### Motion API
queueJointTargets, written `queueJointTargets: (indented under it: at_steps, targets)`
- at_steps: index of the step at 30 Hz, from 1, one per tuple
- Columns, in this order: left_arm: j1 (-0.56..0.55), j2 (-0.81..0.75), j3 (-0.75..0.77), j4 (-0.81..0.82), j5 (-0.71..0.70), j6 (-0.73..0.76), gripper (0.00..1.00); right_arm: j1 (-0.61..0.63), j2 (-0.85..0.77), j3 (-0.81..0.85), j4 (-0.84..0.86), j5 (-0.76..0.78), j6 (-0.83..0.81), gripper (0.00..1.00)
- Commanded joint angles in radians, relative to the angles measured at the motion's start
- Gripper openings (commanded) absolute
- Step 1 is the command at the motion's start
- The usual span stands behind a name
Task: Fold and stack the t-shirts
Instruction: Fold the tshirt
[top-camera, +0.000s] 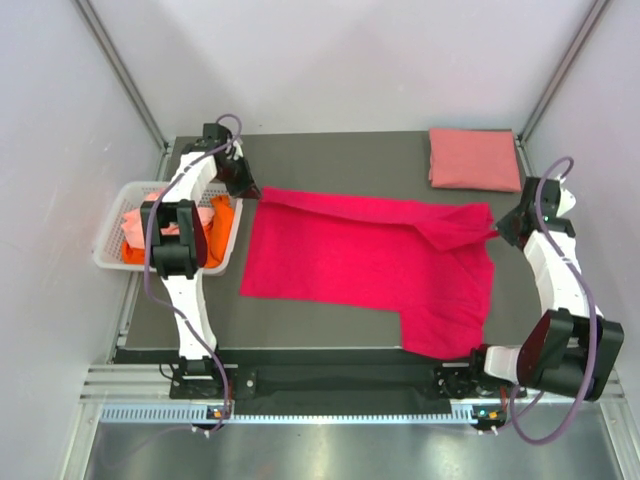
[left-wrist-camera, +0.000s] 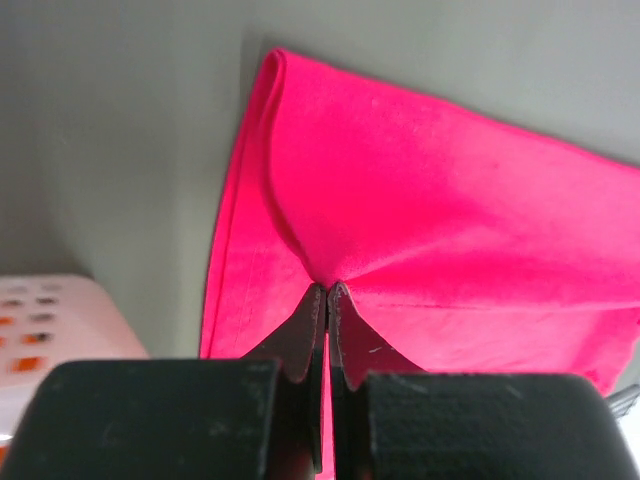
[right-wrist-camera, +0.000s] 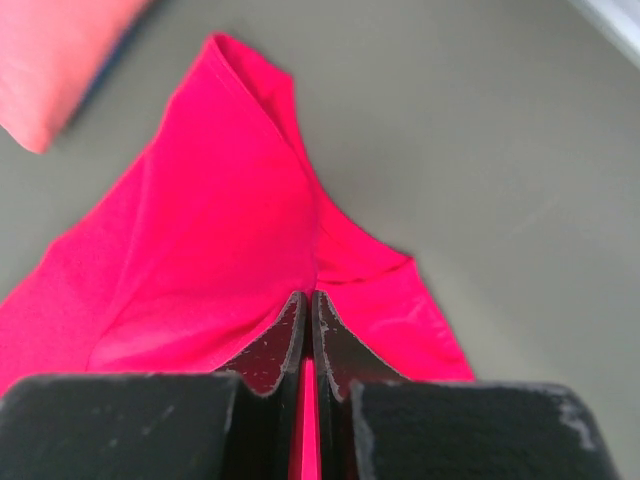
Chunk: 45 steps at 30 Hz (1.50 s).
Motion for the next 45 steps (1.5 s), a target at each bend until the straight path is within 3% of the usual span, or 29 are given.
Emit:
queueJointTargets:
  at_steps: [1, 5, 17, 21, 32, 40, 43, 45]
  targets:
    - [-0.047, -0.075, -0.029, -0.047, -0.083, 0.027, 0.00, -0.014, -0.068, -0.107, 0.071, 0.011, 0.047, 0.00]
    - [-0.086, -0.069, -0.040, -0.078, -0.189, 0.045, 0.00, -0.014, -0.107, -0.188, 0.114, -0.004, 0.064, 0.00]
    - [-0.106, -0.023, 0.020, -0.098, -0.438, 0.061, 0.00, -0.019, -0.073, -0.206, 0.091, 0.036, 0.044, 0.00]
    - [-0.107, -0.006, 0.075, -0.076, -0.452, 0.061, 0.00, -0.022, -0.076, -0.180, 0.071, 0.037, 0.038, 0.00]
    - [-0.106, -0.006, 0.019, -0.078, -0.441, 0.078, 0.00, -0.022, -0.130, -0.169, 0.014, -0.006, 0.019, 0.00]
    - [-0.119, 0.016, 0.003, -0.104, -0.459, 0.081, 0.00, -0.024, -0.114, -0.287, 0.050, 0.010, 0.016, 0.01]
    - [-0.135, 0.030, 0.037, -0.130, -0.469, 0.094, 0.14, -0.024, -0.113, -0.297, 0.050, -0.015, 0.015, 0.10]
    - [-0.150, 0.039, 0.077, -0.157, -0.505, 0.113, 0.24, -0.024, -0.107, -0.265, 0.021, -0.018, -0.011, 0.24]
